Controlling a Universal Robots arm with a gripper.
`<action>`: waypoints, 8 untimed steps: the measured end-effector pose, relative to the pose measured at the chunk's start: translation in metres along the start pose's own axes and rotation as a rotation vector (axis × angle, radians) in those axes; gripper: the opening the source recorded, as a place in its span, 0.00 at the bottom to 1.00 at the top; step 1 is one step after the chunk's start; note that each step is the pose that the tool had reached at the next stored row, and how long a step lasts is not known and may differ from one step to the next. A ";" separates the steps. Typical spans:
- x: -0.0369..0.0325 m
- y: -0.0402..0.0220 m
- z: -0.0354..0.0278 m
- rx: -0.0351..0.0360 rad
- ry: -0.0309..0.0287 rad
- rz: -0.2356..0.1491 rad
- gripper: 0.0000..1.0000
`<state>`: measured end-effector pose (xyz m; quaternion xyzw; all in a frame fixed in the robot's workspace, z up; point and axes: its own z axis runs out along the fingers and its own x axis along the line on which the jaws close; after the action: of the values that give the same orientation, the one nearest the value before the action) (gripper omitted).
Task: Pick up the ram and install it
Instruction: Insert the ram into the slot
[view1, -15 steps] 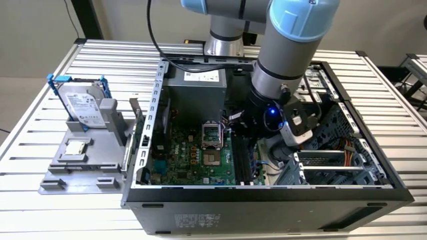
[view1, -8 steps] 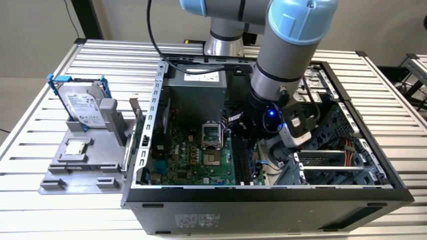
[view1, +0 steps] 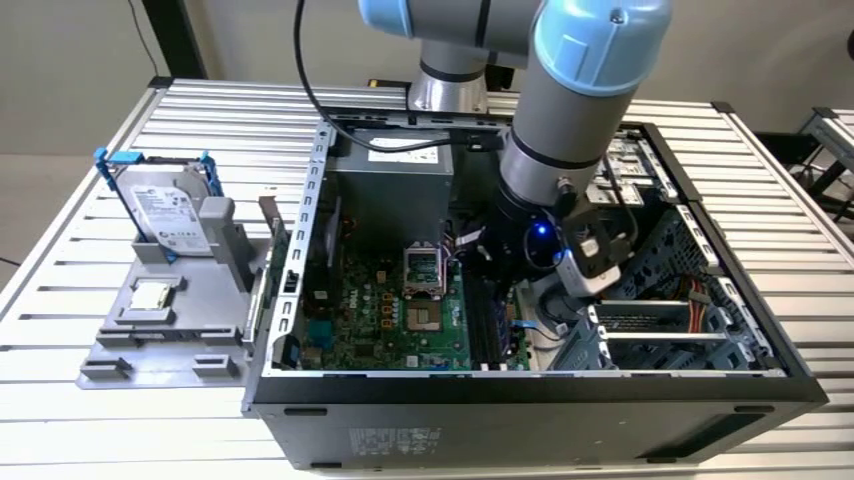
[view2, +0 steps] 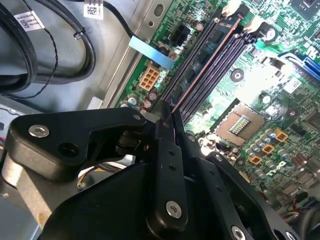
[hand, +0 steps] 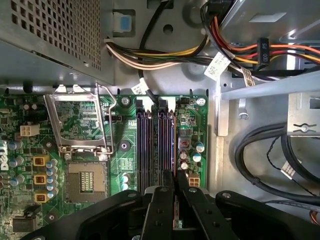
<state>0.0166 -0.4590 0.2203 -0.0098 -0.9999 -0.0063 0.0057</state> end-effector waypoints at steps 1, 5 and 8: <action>0.0000 0.0000 0.0006 0.0000 0.0000 0.000 0.00; 0.0000 0.0000 0.0028 0.0000 -0.0001 0.000 0.00; -0.0001 0.0000 0.0040 0.0002 0.0000 0.000 0.00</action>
<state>0.0166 -0.4589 0.2163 -0.0097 -0.9999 -0.0062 0.0057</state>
